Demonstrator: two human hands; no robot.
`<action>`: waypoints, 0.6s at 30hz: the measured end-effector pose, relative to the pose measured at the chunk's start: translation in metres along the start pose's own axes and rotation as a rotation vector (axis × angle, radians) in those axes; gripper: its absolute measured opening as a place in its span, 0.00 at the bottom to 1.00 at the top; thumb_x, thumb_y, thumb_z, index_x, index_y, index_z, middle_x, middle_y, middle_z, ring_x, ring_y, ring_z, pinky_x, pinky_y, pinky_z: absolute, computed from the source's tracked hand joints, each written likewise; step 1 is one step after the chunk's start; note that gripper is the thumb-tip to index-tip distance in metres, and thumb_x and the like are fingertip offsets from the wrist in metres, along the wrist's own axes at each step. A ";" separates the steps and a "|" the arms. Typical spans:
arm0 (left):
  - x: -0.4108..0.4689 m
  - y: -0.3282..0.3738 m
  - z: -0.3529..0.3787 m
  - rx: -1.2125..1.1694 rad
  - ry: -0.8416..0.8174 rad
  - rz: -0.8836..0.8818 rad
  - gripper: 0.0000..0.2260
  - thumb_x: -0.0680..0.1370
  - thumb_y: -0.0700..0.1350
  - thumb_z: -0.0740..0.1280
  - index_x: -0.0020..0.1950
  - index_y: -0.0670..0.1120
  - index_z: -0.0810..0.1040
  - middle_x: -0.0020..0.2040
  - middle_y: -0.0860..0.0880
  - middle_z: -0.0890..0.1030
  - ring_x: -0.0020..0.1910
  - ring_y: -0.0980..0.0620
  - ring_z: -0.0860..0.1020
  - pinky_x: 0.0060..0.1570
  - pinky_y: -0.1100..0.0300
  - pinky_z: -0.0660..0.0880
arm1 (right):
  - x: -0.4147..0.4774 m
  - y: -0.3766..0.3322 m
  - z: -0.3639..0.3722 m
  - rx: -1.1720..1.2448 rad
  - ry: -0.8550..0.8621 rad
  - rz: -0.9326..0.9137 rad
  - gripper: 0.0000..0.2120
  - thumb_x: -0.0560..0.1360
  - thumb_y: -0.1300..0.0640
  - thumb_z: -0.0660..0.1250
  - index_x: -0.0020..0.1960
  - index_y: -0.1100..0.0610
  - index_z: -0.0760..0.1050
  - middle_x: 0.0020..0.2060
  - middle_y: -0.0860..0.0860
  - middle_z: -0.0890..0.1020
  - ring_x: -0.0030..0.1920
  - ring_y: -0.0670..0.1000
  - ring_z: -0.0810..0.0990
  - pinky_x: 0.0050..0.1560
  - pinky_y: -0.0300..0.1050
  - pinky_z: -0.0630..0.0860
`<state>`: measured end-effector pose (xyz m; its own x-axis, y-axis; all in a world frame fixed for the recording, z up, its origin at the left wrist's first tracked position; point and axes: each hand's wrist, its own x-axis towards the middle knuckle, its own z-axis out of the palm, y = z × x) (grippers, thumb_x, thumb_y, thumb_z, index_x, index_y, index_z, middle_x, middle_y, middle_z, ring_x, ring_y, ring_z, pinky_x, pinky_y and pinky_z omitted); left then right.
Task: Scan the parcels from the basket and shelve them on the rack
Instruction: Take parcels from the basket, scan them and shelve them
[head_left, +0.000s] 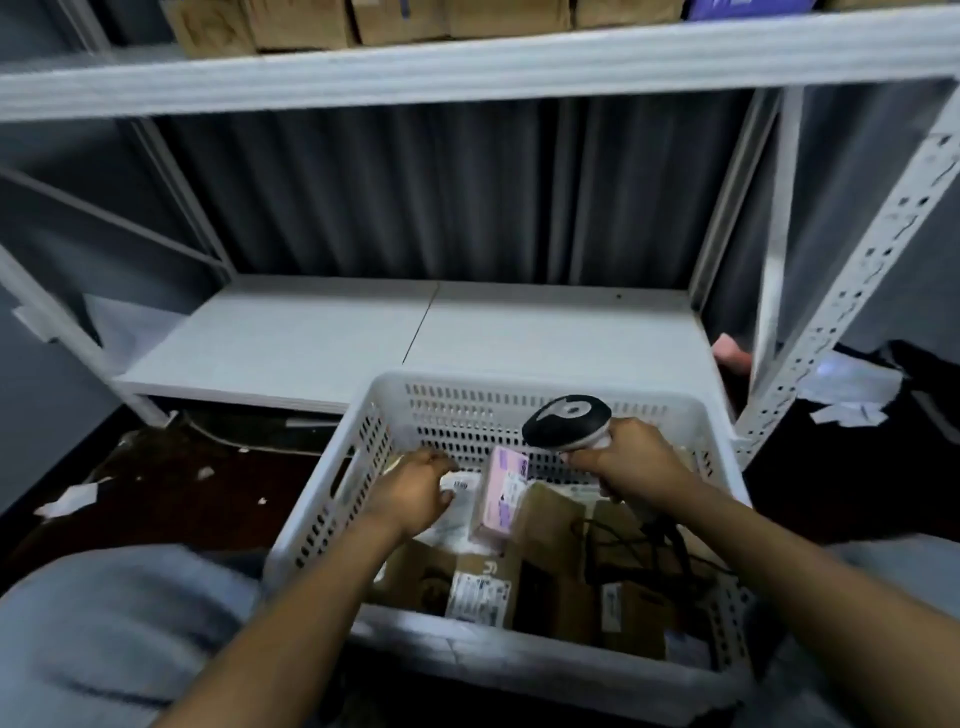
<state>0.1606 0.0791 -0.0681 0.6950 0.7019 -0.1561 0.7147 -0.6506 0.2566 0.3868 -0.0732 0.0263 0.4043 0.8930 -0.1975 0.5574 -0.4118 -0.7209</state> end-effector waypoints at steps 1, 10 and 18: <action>-0.002 -0.008 0.011 -0.010 -0.039 -0.022 0.12 0.76 0.47 0.62 0.59 0.50 0.78 0.65 0.46 0.75 0.65 0.44 0.73 0.61 0.54 0.72 | 0.003 0.008 0.009 0.022 -0.014 0.016 0.09 0.70 0.54 0.75 0.34 0.48 0.76 0.19 0.42 0.77 0.25 0.43 0.77 0.31 0.36 0.71; -0.010 -0.070 0.074 -0.015 -0.248 -0.346 0.19 0.77 0.51 0.66 0.68 0.50 0.72 0.70 0.45 0.67 0.65 0.45 0.70 0.66 0.54 0.68 | 0.049 0.012 0.082 0.052 -0.221 0.024 0.14 0.71 0.56 0.73 0.46 0.68 0.80 0.35 0.60 0.80 0.31 0.49 0.78 0.28 0.34 0.65; -0.002 -0.089 0.108 -0.169 -0.384 -0.517 0.29 0.78 0.53 0.67 0.74 0.47 0.60 0.68 0.41 0.69 0.67 0.42 0.69 0.65 0.53 0.66 | 0.071 0.009 0.106 0.165 -0.248 0.072 0.10 0.71 0.57 0.73 0.34 0.60 0.78 0.20 0.48 0.77 0.22 0.44 0.76 0.31 0.39 0.73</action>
<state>0.1042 0.1044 -0.1934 0.2669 0.7381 -0.6196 0.9631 -0.1815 0.1987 0.3434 0.0061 -0.0648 0.2378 0.8882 -0.3932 0.4000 -0.4585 -0.7936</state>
